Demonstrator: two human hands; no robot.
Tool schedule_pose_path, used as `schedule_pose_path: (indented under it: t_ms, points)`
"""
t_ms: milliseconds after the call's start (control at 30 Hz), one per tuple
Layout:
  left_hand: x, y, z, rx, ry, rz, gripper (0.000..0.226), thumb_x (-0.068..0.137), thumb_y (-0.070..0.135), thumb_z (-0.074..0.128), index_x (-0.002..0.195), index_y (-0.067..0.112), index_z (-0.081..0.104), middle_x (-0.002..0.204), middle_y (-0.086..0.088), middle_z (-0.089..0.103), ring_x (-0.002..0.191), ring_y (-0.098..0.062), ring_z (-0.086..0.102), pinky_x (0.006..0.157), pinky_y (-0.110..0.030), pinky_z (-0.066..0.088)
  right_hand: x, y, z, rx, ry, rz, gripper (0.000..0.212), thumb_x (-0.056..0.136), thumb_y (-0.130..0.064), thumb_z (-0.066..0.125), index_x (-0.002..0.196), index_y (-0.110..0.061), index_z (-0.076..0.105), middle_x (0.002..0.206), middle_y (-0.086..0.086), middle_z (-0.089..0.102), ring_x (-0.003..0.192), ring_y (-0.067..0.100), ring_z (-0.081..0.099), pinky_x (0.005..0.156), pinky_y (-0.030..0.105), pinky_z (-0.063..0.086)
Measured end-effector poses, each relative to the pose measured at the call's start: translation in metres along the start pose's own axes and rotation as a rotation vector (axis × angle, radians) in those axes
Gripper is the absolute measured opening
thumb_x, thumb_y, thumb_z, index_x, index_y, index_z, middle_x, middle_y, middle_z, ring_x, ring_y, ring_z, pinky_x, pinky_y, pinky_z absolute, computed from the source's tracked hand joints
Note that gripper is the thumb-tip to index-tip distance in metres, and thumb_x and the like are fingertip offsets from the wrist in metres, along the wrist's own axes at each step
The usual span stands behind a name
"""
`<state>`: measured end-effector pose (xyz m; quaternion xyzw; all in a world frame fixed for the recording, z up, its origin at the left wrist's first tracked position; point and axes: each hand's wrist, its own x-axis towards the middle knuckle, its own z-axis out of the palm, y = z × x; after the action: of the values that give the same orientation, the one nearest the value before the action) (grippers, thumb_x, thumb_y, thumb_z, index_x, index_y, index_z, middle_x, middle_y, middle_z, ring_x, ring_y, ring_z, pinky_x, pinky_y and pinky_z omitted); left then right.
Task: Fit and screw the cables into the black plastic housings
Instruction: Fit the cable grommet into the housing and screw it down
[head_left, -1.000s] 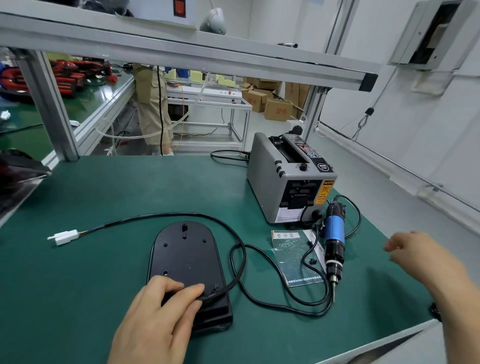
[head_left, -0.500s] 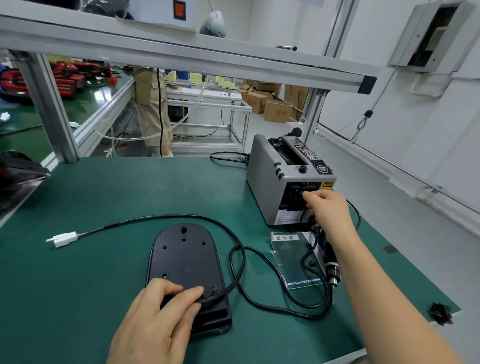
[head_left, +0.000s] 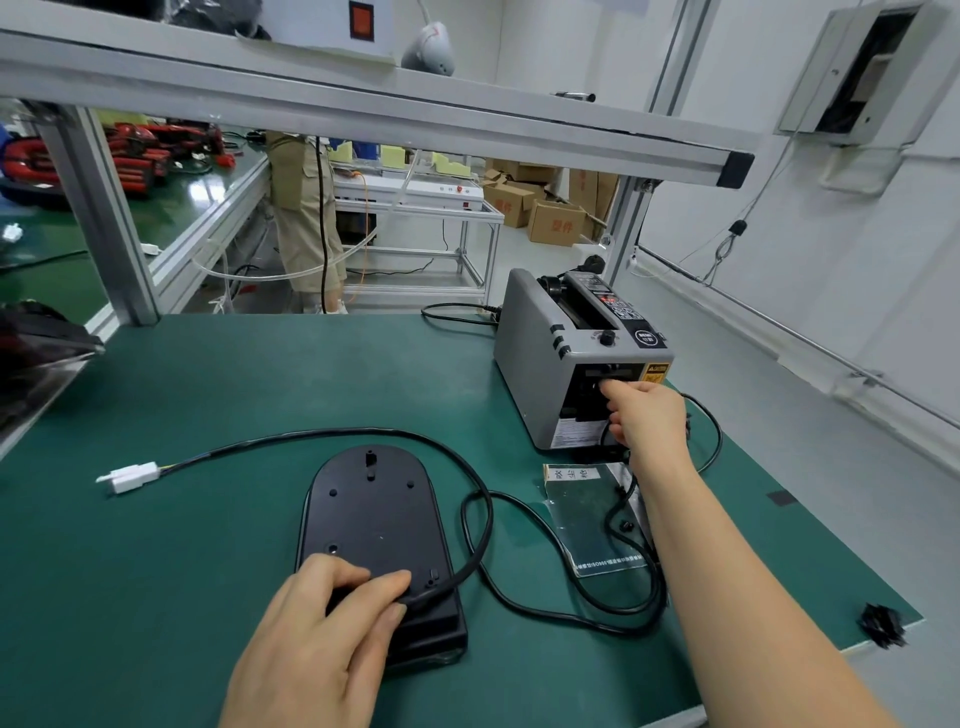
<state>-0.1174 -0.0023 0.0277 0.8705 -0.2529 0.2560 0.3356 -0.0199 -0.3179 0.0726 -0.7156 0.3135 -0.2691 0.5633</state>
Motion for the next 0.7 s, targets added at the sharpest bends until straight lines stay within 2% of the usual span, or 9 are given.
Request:
schedule_pose_path:
  t_ms: [67, 200, 300, 400, 533, 700]
  points:
    - [-0.001, -0.001, 0.000, 0.004, 0.001, 0.002, 0.039, 0.085, 0.047, 0.043, 0.089, 0.028, 0.076, 0.083, 0.007, 0.056, 0.076, -0.006, 0.045, 0.045, -0.021, 0.043, 0.001, 0.001, 0.000, 0.033, 0.001, 0.024, 0.032, 0.081, -0.016, 0.064, 0.092, 0.013, 0.059, 0.063, 0.005, 0.051, 0.055, 0.015, 0.042, 0.052, 0.027, 0.040]
    - [0.000, 0.000, 0.000, -0.012, -0.018, -0.012, 0.055, 0.094, 0.055, 0.029, 0.090, 0.028, 0.076, 0.083, 0.007, 0.056, 0.076, -0.005, 0.044, 0.045, -0.021, 0.044, 0.002, 0.001, 0.000, 0.087, -0.017, 0.074, 0.011, 0.082, -0.016, 0.064, 0.077, -0.006, 0.063, 0.062, 0.001, 0.052, 0.050, 0.013, 0.041, 0.047, 0.023, 0.037]
    - [-0.001, 0.000, -0.002, -0.014, -0.031, -0.019, 0.040, 0.086, 0.048, 0.042, 0.090, 0.028, 0.076, 0.083, 0.007, 0.056, 0.076, -0.005, 0.044, 0.045, -0.022, 0.044, 0.000, 0.004, -0.005, 0.158, -0.052, 0.106, 0.012, 0.084, -0.014, 0.067, 0.076, -0.010, 0.059, 0.059, 0.000, 0.049, 0.045, 0.010, 0.039, 0.042, 0.019, 0.038]
    - [-0.001, 0.000, -0.001, 0.005, -0.033, -0.025, 0.034, 0.081, 0.041, 0.046, 0.089, 0.028, 0.076, 0.084, 0.008, 0.056, 0.076, -0.006, 0.045, 0.045, -0.022, 0.044, -0.011, 0.006, -0.011, 0.191, -0.112, 0.120, 0.009, 0.084, -0.014, 0.068, 0.081, -0.008, 0.062, 0.055, -0.002, 0.047, 0.043, 0.007, 0.038, 0.041, 0.016, 0.039]
    - [0.001, 0.000, -0.004, -0.019, -0.068, -0.039, 0.041, 0.087, 0.053, 0.041, 0.090, 0.031, 0.075, 0.084, 0.013, 0.052, 0.076, -0.002, 0.044, 0.046, -0.020, 0.044, -0.040, 0.001, -0.013, 0.193, -0.263, 0.086, 0.008, 0.083, -0.016, 0.070, 0.083, -0.008, 0.068, 0.056, -0.005, 0.052, 0.047, 0.006, 0.043, 0.044, 0.017, 0.042]
    - [0.006, -0.001, -0.012, -0.128, -0.134, -0.175, 0.019, 0.081, 0.052, 0.050, 0.085, 0.047, 0.068, 0.085, 0.022, 0.052, 0.081, 0.003, 0.051, 0.058, -0.020, 0.043, -0.091, -0.015, 0.002, 0.265, -0.508, 0.086, 0.010, 0.083, -0.014, 0.068, 0.073, -0.014, 0.067, 0.056, -0.005, 0.052, 0.047, 0.005, 0.044, 0.043, 0.016, 0.039]
